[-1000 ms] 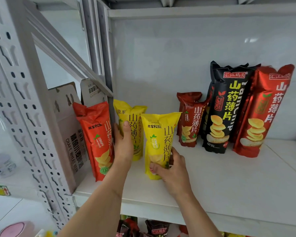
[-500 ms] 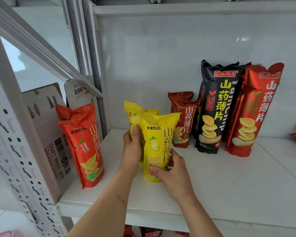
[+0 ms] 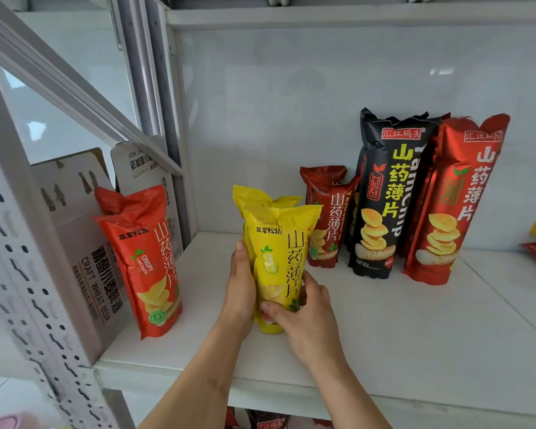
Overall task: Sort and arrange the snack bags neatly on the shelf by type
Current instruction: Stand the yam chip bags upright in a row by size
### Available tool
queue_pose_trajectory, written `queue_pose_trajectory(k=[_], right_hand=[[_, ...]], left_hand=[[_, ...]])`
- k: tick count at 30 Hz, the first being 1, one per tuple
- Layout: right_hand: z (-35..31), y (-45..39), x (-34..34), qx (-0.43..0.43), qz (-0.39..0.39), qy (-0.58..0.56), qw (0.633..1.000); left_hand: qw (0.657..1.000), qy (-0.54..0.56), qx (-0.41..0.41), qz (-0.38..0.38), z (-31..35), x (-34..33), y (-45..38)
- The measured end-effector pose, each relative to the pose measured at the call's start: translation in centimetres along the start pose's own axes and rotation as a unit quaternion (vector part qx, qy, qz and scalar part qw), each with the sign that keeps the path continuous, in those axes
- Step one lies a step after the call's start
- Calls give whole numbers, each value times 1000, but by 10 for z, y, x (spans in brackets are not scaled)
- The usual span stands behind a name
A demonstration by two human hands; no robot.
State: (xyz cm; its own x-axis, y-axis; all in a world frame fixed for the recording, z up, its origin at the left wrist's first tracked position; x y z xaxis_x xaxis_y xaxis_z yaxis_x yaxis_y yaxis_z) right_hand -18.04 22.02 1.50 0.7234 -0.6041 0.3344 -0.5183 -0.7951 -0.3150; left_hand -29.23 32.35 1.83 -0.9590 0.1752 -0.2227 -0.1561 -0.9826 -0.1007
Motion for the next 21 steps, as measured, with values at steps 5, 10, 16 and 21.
queue_pose_trajectory(k=[5,10,16,21], right_hand=[[0,-8,-5,-3,-14,6,1000],[13,-9,-5,2,-39,58,998],[13,-17,-15,2,-43,99,994],[15,-37,-26,-19,-24,104,994]], left_hand=[[997,-20,-77,-19,11,1,5],[983,-88,-153,-46,24,4,-3],[980,-76,-172,-61,34,-2,-14],[982,-84,-139,-92,32,-10,-42]])
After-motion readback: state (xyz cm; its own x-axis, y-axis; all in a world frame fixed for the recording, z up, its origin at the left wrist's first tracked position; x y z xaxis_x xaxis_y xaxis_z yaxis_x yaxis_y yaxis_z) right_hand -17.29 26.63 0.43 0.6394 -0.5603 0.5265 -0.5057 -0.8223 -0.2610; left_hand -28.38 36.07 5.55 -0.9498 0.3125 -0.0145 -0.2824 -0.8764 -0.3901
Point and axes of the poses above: each hand's wrist, its own y-axis away from the middle knuckle, its own x-axis out of the back of the hand, z = x × y, the point moved 7 cm from there along -y, towards the middle knuckle, and after that the axes turned 3 degrees about z, right-handed, at the moved point
